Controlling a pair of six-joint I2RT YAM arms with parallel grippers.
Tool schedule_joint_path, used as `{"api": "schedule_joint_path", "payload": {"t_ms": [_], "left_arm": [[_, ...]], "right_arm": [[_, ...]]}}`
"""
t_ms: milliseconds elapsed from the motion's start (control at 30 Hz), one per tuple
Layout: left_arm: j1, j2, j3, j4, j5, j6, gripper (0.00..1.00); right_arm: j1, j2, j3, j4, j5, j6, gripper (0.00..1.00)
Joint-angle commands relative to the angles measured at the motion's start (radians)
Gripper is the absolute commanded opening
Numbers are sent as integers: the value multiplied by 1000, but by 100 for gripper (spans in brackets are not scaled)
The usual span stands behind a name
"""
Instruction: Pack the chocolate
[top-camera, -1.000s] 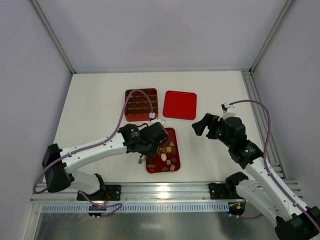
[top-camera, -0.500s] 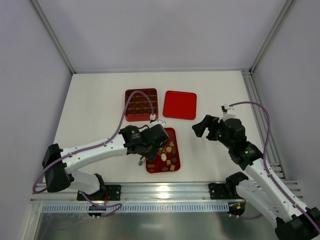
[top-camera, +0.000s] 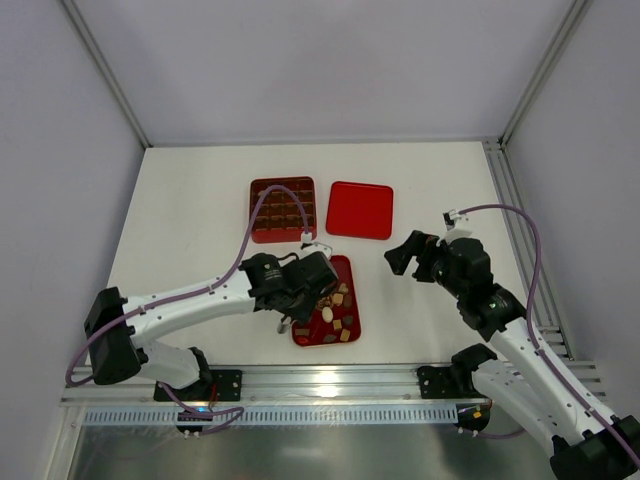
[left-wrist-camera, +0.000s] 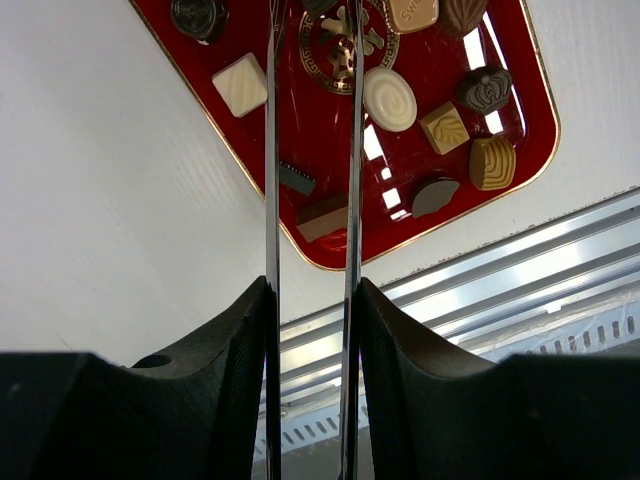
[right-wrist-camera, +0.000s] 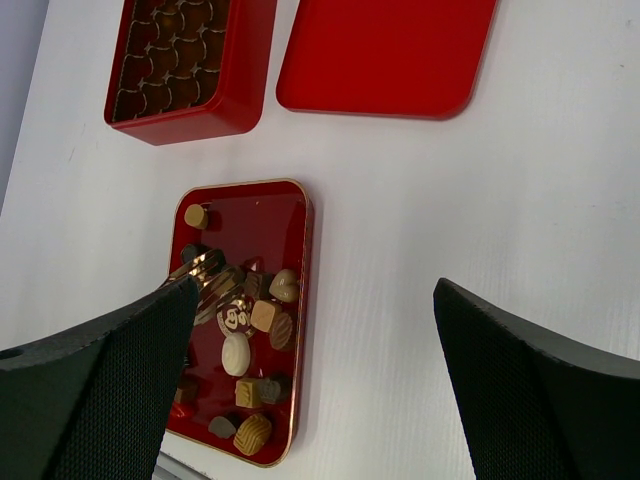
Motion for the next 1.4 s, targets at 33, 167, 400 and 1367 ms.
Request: {"api": "schedule_joint_path", "payload": {"t_ms": [33,167,400,1367], "left_arm": [[-6,-16,-7,35,-12,-18,39],[-6,-3,-8,40,-23,-20,39],[-6,9,-4,44,-26,-14,38],[138,-9,201,-21,-84,119,24]], "right_arm": [[2,-15,-5,27,13,10,100],[4,-15,-6,29,11,12,100],[2,-19,-6,26,11,12,100],[4,-10,12,20,13,-2,100]]}}
